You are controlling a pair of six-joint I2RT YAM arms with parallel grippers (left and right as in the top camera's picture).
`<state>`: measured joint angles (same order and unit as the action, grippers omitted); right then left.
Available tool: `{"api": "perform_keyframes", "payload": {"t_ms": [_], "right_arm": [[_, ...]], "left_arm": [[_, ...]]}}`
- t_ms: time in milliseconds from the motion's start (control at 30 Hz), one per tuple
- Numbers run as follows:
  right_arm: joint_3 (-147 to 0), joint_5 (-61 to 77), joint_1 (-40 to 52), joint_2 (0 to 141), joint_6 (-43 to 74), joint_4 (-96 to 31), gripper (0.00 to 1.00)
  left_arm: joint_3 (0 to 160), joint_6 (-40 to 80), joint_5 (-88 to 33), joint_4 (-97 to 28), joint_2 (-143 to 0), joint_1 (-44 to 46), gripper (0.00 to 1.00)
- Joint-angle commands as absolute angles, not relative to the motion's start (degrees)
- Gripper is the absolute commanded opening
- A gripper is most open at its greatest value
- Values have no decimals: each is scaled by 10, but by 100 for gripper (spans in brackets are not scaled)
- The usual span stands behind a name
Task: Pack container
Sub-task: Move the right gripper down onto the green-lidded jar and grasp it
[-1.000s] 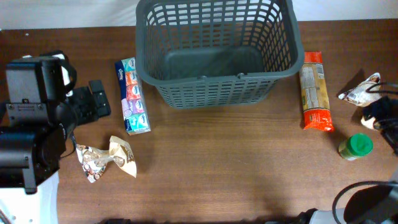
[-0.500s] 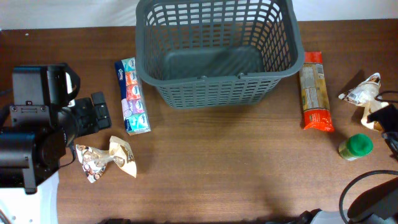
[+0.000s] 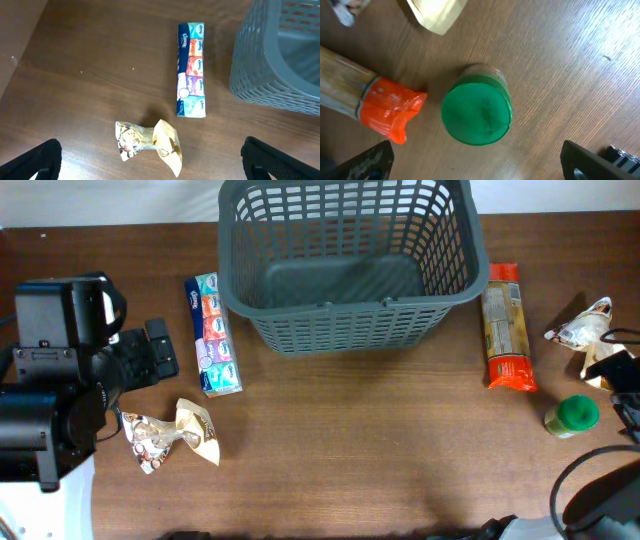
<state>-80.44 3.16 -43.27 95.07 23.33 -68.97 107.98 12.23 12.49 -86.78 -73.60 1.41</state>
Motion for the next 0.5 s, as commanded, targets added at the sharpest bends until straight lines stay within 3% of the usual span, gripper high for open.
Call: {"api": "perform_keyframes", "payload": {"t_ms": [0,467], "right_arm": [[-796,36,-428,974,230,-694,99],[-754,25,-425,988,232,-662,99]], "left_arm": [[1080,120,131,-873,-736,10,99],[1080,119,131,-875,-736,10,99]]}}
